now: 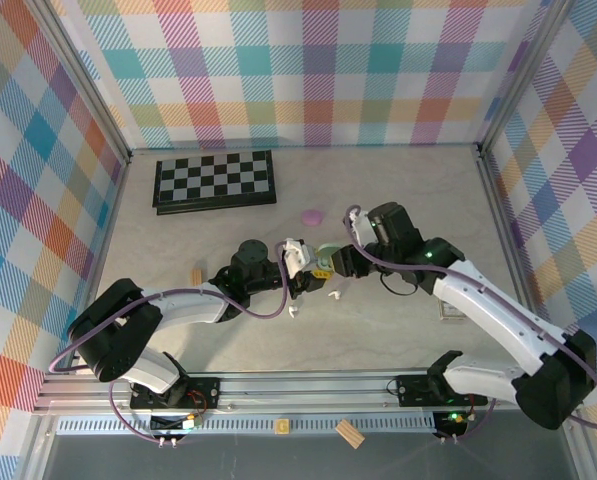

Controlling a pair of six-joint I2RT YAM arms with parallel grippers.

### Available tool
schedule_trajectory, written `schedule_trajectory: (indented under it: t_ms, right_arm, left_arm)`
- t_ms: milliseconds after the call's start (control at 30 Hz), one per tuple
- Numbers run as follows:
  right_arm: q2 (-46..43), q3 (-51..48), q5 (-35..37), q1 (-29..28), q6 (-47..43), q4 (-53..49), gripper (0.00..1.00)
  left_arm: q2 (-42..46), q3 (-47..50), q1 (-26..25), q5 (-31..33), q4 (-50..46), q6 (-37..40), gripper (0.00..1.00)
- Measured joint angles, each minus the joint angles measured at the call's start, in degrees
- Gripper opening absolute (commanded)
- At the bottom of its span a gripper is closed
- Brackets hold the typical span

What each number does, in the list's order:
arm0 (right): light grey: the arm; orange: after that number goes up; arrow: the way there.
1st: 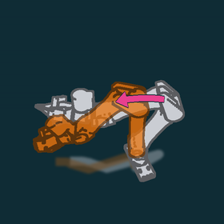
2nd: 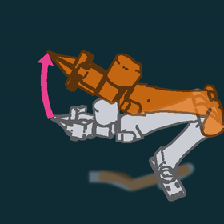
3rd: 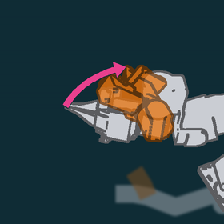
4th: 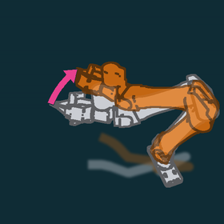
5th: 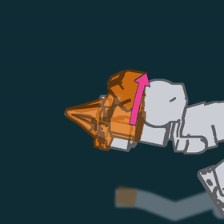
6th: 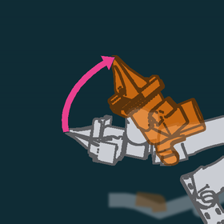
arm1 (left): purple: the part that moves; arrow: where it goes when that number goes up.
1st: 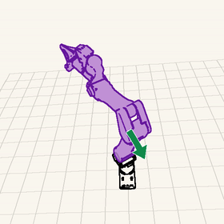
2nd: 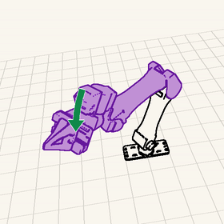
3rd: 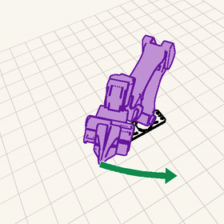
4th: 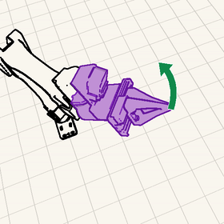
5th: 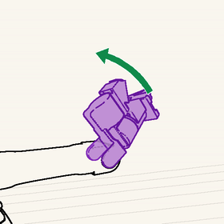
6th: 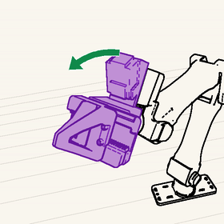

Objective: Insert the wireless bluetooth earbuds into the charging case

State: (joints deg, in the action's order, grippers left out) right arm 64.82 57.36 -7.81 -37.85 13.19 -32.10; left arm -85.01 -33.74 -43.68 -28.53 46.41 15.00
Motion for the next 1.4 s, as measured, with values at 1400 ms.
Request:
schedule_trajectory:
  t_ms: [1400]
  right_arm:
    - [-3.78, -8.90, -20.35, 11.17, 29.75, 19.19, 0.79]
  left_arm:
    - [3.72, 2.84, 0.70, 3.74, 7.91, -3.89, 0.29]
